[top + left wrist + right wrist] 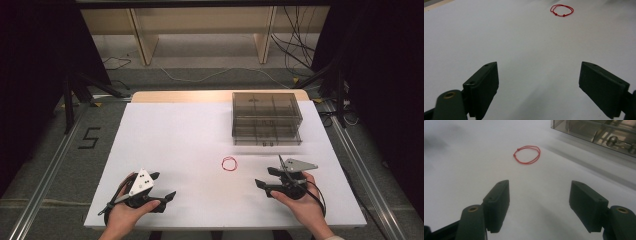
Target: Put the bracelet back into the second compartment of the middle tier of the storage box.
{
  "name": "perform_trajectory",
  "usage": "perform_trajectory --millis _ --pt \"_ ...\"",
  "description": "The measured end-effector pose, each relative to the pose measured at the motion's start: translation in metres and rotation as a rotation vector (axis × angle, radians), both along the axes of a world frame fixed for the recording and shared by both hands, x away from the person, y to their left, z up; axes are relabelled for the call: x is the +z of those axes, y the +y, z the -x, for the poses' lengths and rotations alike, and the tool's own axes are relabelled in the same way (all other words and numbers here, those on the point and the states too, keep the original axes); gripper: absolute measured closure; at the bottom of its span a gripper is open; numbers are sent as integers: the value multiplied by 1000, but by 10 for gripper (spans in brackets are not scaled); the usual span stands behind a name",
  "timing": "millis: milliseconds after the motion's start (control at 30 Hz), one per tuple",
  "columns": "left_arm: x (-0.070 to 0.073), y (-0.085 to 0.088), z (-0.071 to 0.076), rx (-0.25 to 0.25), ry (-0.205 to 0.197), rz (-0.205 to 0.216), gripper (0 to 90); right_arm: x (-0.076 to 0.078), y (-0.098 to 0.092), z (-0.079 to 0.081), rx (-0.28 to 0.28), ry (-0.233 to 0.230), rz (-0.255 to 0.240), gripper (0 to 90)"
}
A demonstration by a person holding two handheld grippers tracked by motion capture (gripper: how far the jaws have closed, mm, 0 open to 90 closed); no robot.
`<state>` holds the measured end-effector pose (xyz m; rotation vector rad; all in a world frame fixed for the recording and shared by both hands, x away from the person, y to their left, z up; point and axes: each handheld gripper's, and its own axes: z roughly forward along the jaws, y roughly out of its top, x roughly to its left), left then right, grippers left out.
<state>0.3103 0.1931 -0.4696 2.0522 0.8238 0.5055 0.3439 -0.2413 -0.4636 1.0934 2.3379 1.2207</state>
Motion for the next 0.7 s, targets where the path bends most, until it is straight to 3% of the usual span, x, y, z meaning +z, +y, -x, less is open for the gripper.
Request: perform_trajectory --millis 700 --pt "-1 -1 -1 10 -2 3 161 -11 85 -51 143 17 80 527"
